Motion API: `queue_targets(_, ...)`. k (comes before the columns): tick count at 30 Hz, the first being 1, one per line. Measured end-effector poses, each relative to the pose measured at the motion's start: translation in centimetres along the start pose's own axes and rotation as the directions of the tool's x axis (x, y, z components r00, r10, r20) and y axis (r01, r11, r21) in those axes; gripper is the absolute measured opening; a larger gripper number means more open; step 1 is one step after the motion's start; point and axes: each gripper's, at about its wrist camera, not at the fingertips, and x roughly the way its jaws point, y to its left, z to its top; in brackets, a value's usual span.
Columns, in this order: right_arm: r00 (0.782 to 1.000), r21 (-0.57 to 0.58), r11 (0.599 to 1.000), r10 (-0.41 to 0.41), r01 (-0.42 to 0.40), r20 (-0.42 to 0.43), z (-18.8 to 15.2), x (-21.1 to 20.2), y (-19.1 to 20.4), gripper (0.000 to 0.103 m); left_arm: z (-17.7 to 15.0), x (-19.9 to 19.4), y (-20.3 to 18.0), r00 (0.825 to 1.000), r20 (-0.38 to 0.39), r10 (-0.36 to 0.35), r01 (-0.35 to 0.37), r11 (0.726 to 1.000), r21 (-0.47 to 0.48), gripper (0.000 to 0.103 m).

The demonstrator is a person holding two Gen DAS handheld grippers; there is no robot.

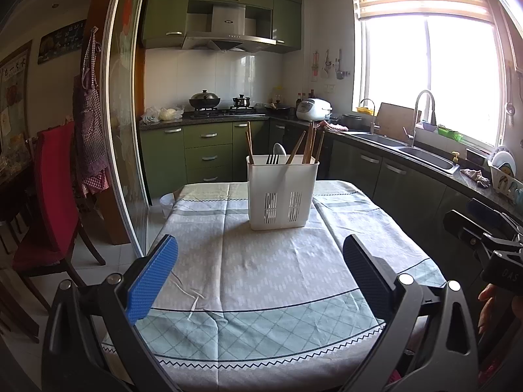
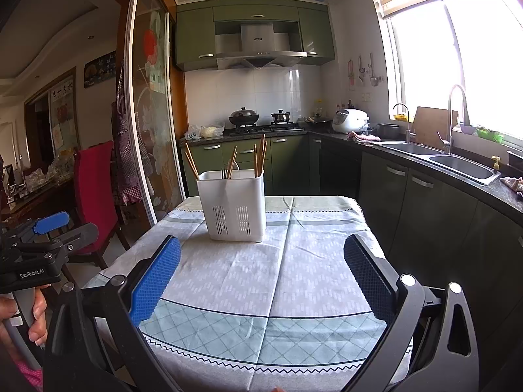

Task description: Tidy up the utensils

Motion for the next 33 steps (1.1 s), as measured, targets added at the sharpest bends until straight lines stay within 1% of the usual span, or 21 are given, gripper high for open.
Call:
queue_targets(6, 1.0, -0.002, 1.0, 0.002, -0.002, 0.0, 0.08, -0.18, -0.03, 0.098, 0.14, -0.12, -0.25, 0.999, 0.009, 0.032, -0.032, 0.999, 0.012, 0.096)
queue_targets(11, 1.0, -0.002, 1.0, 0.003, -0.003, -0.002, 0.12, -0.2, -0.03, 0.098, 0.21, -0.16, -0.17, 1.0, 0.01, 0.017, -0.017, 1.0, 0.002, 0.096)
queue_targets(33, 1.0, -0.003, 1.0, 0.003, -0.003, -0.004, -0.02, -0.08, -0.17, 0.098, 0.13, 0.41, -0.19, 0.999, -0.018, 0.027, -0.027, 1.0, 0.007, 0.096)
